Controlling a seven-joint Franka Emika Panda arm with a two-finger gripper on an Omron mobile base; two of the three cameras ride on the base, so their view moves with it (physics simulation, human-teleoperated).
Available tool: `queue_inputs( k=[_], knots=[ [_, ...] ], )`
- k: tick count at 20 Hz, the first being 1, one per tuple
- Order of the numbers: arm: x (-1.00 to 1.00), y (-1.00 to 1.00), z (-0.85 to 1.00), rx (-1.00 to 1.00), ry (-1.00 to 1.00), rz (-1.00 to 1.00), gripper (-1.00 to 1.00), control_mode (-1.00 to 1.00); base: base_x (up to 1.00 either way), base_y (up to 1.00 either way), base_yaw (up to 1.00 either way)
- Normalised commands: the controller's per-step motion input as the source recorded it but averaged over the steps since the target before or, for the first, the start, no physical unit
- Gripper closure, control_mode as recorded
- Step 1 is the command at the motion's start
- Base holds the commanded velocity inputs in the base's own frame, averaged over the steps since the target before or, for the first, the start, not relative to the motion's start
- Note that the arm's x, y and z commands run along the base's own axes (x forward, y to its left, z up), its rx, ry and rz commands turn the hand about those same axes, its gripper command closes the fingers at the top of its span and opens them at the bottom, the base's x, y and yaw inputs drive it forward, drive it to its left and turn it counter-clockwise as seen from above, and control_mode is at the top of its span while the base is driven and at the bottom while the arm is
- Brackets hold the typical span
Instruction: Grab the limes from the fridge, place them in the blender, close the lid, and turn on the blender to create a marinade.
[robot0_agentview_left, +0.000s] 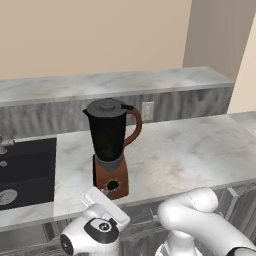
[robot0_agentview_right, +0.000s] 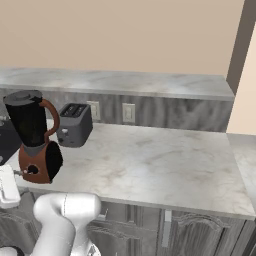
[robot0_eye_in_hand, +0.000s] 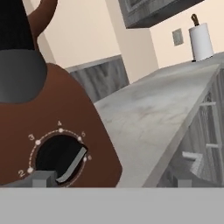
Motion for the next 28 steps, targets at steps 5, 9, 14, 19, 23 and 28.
queue_inputs(
  k=[5, 9, 14, 19, 23, 28],
  knots=[
    [0.31, 0.02, -0.29, 0.05, -0.03, 0.00, -1.00, -1.00, 0.00, 0.00, 0.00],
    [0.34, 0.15, -0.23, 0.06, -0.03, 0.00, -1.00, -1.00, 0.00, 0.00, 0.00],
    [0.34, 0.31, -0.23, 0.06, -0.01, 0.00, -1.00, -1.00, 0.00, 0.00, 0.00],
    [0.38, 0.36, -0.26, 0.07, 0.00, 0.00, -1.00, -1.00, 0.00, 0.00, 0.00],
    [0.13, 0.39, -0.19, 0.07, -0.09, 0.00, -1.00, -1.00, 0.00, 0.00, 0.00],
    [0.00, 0.35, 0.00, 0.09, -0.22, 0.01, -1.00, -1.00, 0.00, 0.00, 0.00]
  ],
)
